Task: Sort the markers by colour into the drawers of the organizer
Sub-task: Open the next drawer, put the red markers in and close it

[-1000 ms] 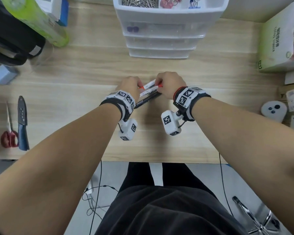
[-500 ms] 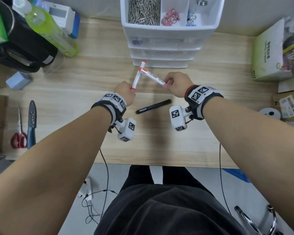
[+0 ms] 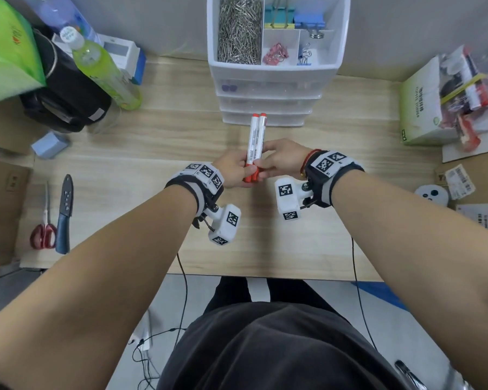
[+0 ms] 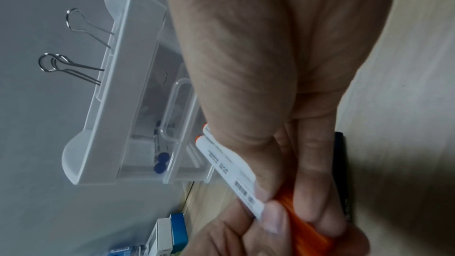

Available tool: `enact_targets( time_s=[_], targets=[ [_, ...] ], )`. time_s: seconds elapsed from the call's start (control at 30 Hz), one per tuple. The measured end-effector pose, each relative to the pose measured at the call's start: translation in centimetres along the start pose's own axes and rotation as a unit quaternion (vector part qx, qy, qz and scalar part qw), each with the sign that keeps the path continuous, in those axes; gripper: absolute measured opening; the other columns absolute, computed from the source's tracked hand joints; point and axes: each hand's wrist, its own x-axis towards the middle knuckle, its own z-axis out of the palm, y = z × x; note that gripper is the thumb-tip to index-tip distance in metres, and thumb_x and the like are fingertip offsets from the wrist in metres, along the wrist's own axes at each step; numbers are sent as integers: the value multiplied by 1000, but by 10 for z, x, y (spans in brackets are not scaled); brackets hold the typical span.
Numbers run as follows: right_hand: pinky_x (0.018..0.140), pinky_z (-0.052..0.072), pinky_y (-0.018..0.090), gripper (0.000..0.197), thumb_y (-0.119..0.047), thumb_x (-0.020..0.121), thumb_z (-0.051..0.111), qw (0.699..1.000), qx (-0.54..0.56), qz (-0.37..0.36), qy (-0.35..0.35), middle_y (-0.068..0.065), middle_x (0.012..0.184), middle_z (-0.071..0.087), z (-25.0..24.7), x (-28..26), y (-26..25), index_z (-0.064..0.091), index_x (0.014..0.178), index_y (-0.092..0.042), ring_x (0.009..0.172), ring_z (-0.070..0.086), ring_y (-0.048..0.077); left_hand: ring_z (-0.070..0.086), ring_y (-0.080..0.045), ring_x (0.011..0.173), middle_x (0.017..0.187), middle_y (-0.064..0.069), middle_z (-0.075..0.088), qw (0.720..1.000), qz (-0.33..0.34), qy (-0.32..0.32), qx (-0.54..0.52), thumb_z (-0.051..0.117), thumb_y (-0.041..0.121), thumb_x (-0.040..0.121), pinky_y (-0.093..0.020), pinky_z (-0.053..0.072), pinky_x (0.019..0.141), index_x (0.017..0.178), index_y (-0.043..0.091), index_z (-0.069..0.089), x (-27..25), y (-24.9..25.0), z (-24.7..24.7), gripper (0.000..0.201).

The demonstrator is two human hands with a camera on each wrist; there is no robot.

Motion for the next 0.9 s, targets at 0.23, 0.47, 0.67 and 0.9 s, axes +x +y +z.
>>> enact_targets(
  time_s=[0.23,0.47,0.67,0.9],
  targets=[
    [40,42,18,21,-21,92,70,994,21,-18,102,12,79,66,0,-2,-15,62,101,-5,46,49,11,65,-19,82,96,-10,63,996,-31,-74,30,45,0,100,-39,58,83,126,1,49,-9,11,4,26],
    [49,52,20,18,-9,93,67,995,80,-26,60,15,86,71,5,-1,-19,62,106,2,50,61,14,60,-15,67,78,-1,55,997,-17,21,73,54,32,98,-30,52,62,107,15,52,-5,11,-1,19],
    [47,51,26,18,-10,93,66,976,141,5,164,12,91,57,-11,8,-28,60,106,0,52,58,18,50,-18,60,70,1,53,952,-11,204,230,65,39,89,-26,39,53,87,16,54,-5,-9,-35,26],
    [61,51,26,11,-18,90,65,956,221,30,188,4,80,64,-21,37,-49,60,88,-9,58,60,16,46,-15,54,62,3,49,914,-20,362,180,62,53,87,-27,34,48,70,19,50,-4,-5,-72,40]
  ],
)
